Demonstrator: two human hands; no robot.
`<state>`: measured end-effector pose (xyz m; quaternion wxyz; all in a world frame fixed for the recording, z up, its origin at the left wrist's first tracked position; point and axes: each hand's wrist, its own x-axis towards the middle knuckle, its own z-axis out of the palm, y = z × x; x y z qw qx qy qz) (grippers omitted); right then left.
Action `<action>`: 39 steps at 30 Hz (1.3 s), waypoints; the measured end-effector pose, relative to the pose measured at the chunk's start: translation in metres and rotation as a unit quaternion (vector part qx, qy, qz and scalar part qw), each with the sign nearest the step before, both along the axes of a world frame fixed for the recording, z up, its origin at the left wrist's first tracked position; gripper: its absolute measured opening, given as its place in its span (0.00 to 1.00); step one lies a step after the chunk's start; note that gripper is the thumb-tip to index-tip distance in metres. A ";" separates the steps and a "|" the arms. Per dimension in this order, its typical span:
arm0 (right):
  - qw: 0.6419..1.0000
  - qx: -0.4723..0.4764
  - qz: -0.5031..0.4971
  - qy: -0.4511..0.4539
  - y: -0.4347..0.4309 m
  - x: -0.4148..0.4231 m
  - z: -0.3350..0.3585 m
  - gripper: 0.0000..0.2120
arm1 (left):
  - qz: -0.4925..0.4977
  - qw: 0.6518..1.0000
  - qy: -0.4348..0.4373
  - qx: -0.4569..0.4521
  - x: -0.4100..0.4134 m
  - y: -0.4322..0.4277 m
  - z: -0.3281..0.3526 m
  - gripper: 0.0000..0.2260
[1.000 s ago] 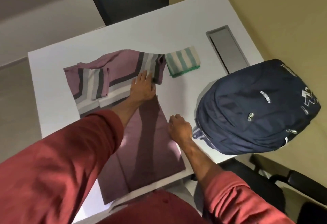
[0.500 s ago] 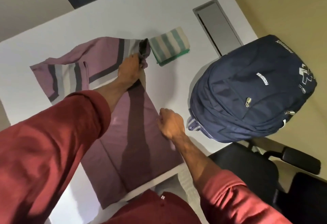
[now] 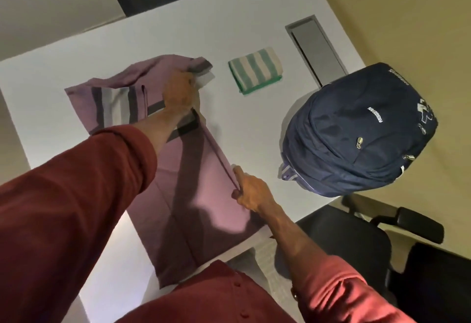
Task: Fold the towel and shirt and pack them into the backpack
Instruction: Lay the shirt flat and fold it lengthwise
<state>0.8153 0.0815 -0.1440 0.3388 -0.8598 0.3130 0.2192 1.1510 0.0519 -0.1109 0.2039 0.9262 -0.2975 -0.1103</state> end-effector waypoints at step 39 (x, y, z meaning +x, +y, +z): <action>0.982 0.037 0.175 -0.060 0.173 0.020 -0.012 0.38 | 0.115 0.987 0.107 0.037 0.071 0.228 -0.056 0.40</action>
